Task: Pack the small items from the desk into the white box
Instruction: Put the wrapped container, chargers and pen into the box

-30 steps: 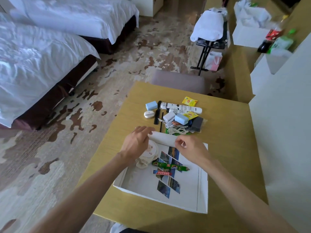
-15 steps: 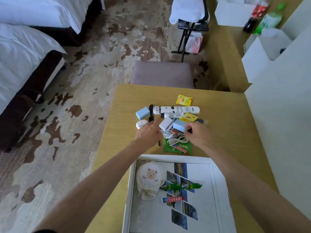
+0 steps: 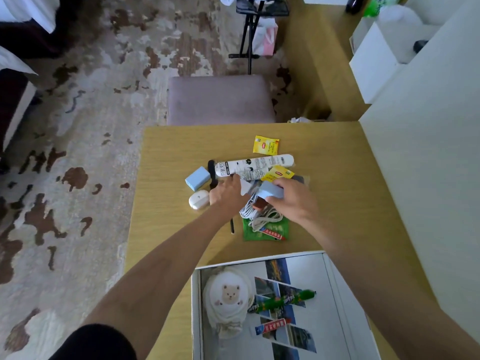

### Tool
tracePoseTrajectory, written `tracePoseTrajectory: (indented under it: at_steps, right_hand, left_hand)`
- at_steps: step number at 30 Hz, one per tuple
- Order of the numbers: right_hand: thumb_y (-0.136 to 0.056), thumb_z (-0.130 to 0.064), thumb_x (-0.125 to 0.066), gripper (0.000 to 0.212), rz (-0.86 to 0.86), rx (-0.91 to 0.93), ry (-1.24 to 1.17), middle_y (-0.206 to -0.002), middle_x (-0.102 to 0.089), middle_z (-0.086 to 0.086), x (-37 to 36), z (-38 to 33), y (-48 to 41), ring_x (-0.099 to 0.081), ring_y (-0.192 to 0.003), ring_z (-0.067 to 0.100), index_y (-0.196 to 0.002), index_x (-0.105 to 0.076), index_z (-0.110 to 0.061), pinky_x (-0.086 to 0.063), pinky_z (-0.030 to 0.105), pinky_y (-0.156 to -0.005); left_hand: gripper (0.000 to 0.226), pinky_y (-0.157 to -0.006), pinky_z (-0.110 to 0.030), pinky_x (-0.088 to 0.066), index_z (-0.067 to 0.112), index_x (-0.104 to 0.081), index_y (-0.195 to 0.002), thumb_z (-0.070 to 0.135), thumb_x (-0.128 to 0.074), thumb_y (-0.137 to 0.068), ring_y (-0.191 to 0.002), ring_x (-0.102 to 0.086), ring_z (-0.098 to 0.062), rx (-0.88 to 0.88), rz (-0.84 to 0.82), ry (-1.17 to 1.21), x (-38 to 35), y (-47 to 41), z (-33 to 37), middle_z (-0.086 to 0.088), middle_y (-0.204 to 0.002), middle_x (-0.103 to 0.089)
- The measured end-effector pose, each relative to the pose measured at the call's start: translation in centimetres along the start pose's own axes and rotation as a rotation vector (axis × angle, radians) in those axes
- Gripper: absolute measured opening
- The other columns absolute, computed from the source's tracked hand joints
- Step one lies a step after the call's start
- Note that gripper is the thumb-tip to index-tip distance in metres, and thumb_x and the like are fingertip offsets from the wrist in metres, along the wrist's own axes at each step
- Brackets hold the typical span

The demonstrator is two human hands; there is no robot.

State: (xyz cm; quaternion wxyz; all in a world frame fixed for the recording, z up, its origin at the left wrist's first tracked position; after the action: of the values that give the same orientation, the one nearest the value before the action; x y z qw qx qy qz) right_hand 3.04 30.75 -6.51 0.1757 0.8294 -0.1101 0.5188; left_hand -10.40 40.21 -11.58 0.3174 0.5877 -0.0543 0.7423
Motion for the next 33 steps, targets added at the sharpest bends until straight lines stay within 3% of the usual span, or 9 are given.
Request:
tracePoseTrajectory:
  at_steps: [5, 7, 11, 16, 19, 23, 25, 28, 33]
  right_hand:
    - [-0.079, -0.028, -0.076, 0.036, 0.074, -0.119, -0.504, -0.099, -0.066, -0.006, 1.7, 3.2, 2.5, -0.063, -0.086, 0.0, -0.111, -0.064, -0.014, -0.054, 0.02, -0.07]
    - [-0.08, -0.026, -0.077, 0.04, 0.069, -0.151, -0.593, -0.104, -0.068, -0.003, 2.0, 3.6, 2.8, -0.065, -0.091, 0.005, -0.115, -0.065, -0.012, -0.057, 0.025, -0.076]
    - [-0.081, -0.028, -0.075, 0.039, 0.065, -0.156, -0.613, -0.104, -0.067, -0.004, 2.3, 3.1, 3.4, -0.065, -0.09, 0.005, -0.116, -0.064, -0.014, -0.058, 0.027, -0.075]
    - [-0.081, -0.027, -0.075, 0.043, 0.06, -0.162, -0.651, -0.108, -0.066, 0.002, 2.3, 2.2, 4.0, -0.064, -0.096, 0.012, -0.119, -0.063, -0.01, -0.056, 0.032, -0.083]
    - [-0.081, -0.026, -0.076, 0.043, 0.062, -0.159, -0.693, -0.108, -0.067, 0.001, 2.7, 2.0, 4.4, -0.065, -0.095, 0.01, -0.118, -0.063, -0.01, -0.055, 0.024, -0.079]
    - [-0.08, -0.02, -0.078, 0.036, 0.075, -0.118, -0.789, -0.099, -0.069, -0.005, 4.0, 0.7, 5.6, -0.065, -0.081, -0.005, -0.113, -0.065, -0.013, -0.049, 0.008, -0.064]
    - [-0.081, -0.017, -0.077, 0.035, 0.057, -0.07, -0.851, -0.099, -0.07, -0.008, 4.6, -0.6, 6.5, -0.066, -0.083, -0.007, -0.114, -0.065, -0.015, -0.051, 0.01, -0.065]
    - [-0.081, -0.017, -0.076, 0.03, 0.002, 0.014, -0.957, -0.102, -0.072, -0.006, 5.3, -2.3, 8.1, -0.068, -0.094, 0.006, -0.107, -0.066, -0.027, -0.056, 0.021, -0.075]
    - [-0.081, -0.015, -0.076, 0.037, -0.101, 0.155, -1.001, -0.109, -0.07, -0.007, 6.1, -5.1, 10.9, -0.066, -0.102, 0.008, -0.106, -0.063, -0.038, -0.056, 0.024, -0.08]
  left_hand:
    - [0.04, -0.061, -0.033, -0.05, 0.01, -0.051, -0.109, 0.044, -0.04, -0.09, -0.082, -0.059, -0.025, 0.019, 0.221, 0.073, 2.7, -0.3, -0.7, -0.007, -0.096, -0.062]
    - [0.035, -0.068, -0.038, -0.052, 0.01, -0.05, -0.111, 0.037, -0.044, -0.088, -0.091, -0.056, -0.025, 0.053, 0.33, 0.07, 4.5, -0.3, -2.6, -0.009, -0.103, -0.059]
    - [0.051, -0.094, -0.043, -0.045, 0.007, -0.038, -0.131, 0.034, -0.05, -0.09, -0.113, -0.046, -0.028, 0.246, 0.173, -0.136, 4.3, -0.7, -7.8, -0.014, -0.127, -0.047]
    - [0.054, -0.094, -0.044, -0.047, 0.002, -0.039, -0.132, 0.034, -0.057, -0.092, -0.113, -0.051, -0.029, 0.273, 0.062, -0.19, 3.8, -1.7, -9.8, -0.015, -0.127, -0.049]
    - [0.055, -0.089, -0.049, -0.05, 0.002, -0.039, -0.13, 0.036, -0.058, -0.091, -0.114, -0.051, -0.033, 0.259, 0.092, 0.005, 4.9, -1.1, -9.8, -0.016, -0.126, -0.049]
    - [0.043, -0.074, -0.041, -0.053, 0.007, -0.054, -0.118, 0.028, -0.068, -0.084, -0.099, -0.06, -0.031, 0.124, 0.336, 0.383, 8.6, 2.9, -8.6, -0.012, -0.112, -0.062]
    - [0.041, -0.066, -0.028, -0.05, 0.014, -0.059, -0.111, 0.03, -0.075, -0.077, -0.089, -0.061, -0.02, 0.069, 0.438, 0.499, 10.3, 6.1, -7.7, -0.003, -0.099, -0.065]
    - [0.042, -0.058, -0.006, -0.041, 0.026, -0.059, -0.108, 0.038, -0.077, -0.072, -0.078, -0.059, 0.002, -0.041, 0.469, 0.65, 11.9, 11.2, -5.4, 0.015, -0.087, -0.064]
    - [0.042, -0.063, -0.011, -0.051, 0.032, -0.053, -0.103, 0.047, -0.074, -0.069, -0.086, -0.064, 0.002, -0.139, 0.477, 0.806, 12.7, 18.3, -2.2, 0.02, -0.096, -0.066]
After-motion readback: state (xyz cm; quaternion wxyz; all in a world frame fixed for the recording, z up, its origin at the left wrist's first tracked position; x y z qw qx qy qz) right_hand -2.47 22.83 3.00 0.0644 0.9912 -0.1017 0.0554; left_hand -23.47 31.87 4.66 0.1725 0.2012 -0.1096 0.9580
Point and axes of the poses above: each hand's wrist, its own y-axis away from the middle knuckle, its own x-axis out of the back of the hand, z = x × y, the point moved 9 cm from there along -y, towards the middle knuckle
